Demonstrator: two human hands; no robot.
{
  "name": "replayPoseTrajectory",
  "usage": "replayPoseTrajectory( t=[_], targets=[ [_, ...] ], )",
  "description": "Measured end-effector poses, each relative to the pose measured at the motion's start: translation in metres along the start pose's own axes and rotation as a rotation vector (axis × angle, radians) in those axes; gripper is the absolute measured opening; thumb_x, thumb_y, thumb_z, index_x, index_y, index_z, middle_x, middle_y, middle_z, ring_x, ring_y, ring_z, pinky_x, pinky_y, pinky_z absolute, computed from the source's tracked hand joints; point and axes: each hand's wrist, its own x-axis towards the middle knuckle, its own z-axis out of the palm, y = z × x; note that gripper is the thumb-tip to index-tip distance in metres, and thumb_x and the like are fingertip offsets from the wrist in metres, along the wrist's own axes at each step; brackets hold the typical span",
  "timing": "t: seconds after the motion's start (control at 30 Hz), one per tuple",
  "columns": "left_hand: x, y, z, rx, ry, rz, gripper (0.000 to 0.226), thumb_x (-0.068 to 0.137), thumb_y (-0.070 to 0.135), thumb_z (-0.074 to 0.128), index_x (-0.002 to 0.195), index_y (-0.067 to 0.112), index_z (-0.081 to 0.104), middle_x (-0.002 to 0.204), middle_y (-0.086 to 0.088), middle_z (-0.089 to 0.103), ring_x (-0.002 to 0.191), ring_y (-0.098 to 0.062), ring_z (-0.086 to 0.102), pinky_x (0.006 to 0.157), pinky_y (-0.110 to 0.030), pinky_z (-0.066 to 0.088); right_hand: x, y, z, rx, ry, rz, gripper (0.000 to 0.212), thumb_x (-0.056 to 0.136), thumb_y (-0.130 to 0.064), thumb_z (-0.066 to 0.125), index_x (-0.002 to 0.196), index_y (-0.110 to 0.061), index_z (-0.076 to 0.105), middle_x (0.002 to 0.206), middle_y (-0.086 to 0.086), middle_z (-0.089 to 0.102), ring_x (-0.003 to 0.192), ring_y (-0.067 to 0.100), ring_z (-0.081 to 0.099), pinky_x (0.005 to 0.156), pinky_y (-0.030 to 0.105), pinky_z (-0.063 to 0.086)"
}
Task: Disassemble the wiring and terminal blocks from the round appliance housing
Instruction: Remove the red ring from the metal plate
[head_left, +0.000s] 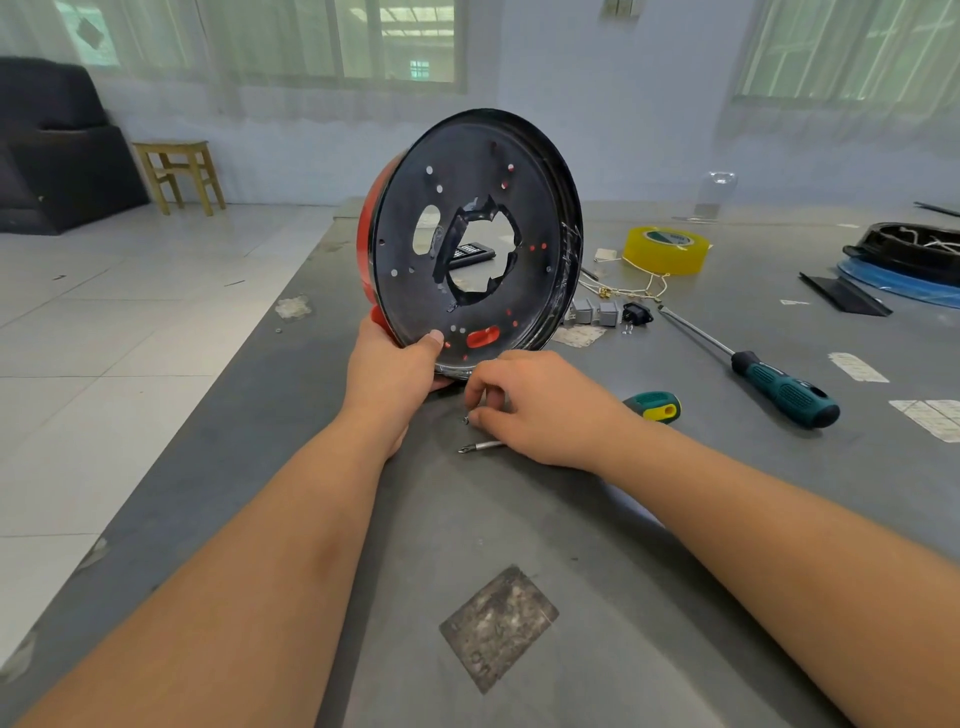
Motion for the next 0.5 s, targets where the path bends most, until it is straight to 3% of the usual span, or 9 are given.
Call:
replayPoseTrajectory(
  t=[0.17, 0.33, 0.5],
  targets=[
    [0.000, 0.001, -0.001, 0.029, 0.004, 0.002, 0.040, 0.091, 0.012, 0.072, 0.121, 0.033, 0.055, 0.120, 0.002, 0.072, 0.109, -0.026, 0.072, 0.091, -0.052, 0.062, 0.012, -0.002, 0.000, 0.048, -0.031, 0.003, 0.006, 0.091, -0.031, 0.071, 0.096, -0.032, 0.074, 0.081, -0.014, 0.060, 0.080, 0.005, 0.054, 0.076, 0.030, 0.049],
    [-0.001, 0.002, -0.002, 0.045, 0.002, 0.012, 0.036, 0.089, 0.013, 0.073, 0.106, 0.040, 0.056, 0.119, 0.002, 0.072, 0.112, -0.029, 0.070, 0.097, -0.054, 0.058, 0.011, -0.002, 0.003, 0.043, -0.027, -0.007, 0.004, 0.094, -0.029, 0.067, 0.095, -0.027, 0.070, 0.090, -0.009, 0.062, 0.084, 0.008, 0.057, 0.078, 0.032, 0.050],
    [0.000, 0.000, 0.000, -0.035, -0.012, 0.014, 0.038, 0.096, 0.003, 0.068, 0.109, 0.037, 0.058, 0.118, 0.000, 0.072, 0.103, -0.025, 0.074, 0.077, -0.045, 0.066, 0.007, 0.006, -0.018, 0.143, 0.148, 0.092, 0.002, 0.094, -0.022, 0.067, 0.095, -0.022, 0.068, 0.079, -0.012, 0.064, 0.079, 0.011, 0.062, 0.075, 0.026, 0.047]
  ],
)
